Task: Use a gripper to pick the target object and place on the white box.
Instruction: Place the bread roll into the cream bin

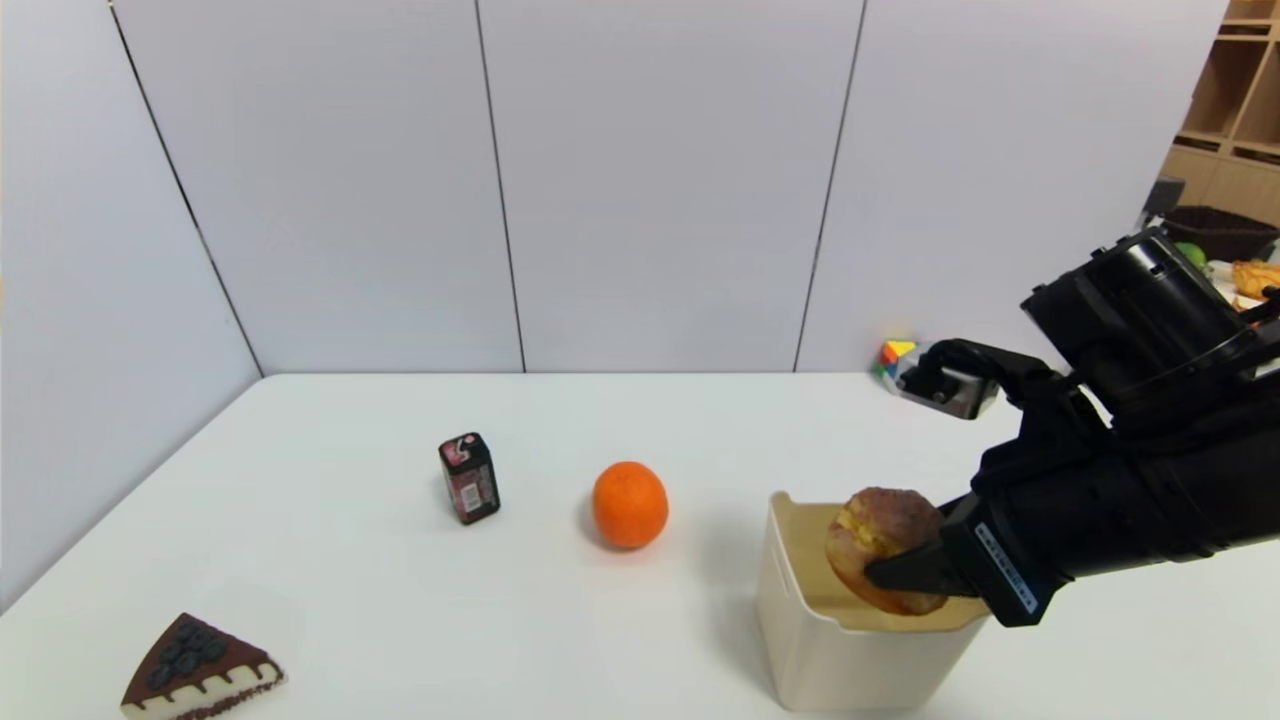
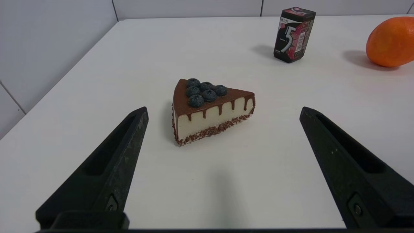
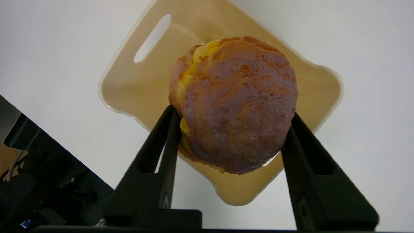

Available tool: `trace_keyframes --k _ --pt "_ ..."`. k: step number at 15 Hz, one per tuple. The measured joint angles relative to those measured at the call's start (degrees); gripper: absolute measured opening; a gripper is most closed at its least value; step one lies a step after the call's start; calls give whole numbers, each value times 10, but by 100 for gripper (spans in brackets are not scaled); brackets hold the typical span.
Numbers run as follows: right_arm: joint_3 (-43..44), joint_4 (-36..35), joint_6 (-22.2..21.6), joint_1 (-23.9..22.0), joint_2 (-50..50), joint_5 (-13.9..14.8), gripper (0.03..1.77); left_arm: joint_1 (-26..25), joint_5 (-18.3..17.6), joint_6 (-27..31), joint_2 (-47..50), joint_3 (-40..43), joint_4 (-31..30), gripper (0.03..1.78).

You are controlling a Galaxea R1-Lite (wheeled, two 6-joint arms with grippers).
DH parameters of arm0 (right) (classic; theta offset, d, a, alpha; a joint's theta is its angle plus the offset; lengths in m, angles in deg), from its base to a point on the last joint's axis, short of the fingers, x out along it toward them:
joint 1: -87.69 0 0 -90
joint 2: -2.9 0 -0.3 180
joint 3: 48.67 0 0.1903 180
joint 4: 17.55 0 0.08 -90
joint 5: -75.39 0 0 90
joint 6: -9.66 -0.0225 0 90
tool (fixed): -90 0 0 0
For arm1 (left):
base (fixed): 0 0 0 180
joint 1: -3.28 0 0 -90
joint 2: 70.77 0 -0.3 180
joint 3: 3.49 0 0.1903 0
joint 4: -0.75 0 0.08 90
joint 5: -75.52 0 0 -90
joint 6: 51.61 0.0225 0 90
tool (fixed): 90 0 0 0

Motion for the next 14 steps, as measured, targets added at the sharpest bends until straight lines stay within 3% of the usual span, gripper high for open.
trace_keyframes --k 6,14 --pt "6 2 0 0 3 0 138 0 0 0 0 0 0 169" --pt "61 7 -4 7 3 -1 159 0 0 0 0 0 0 169"
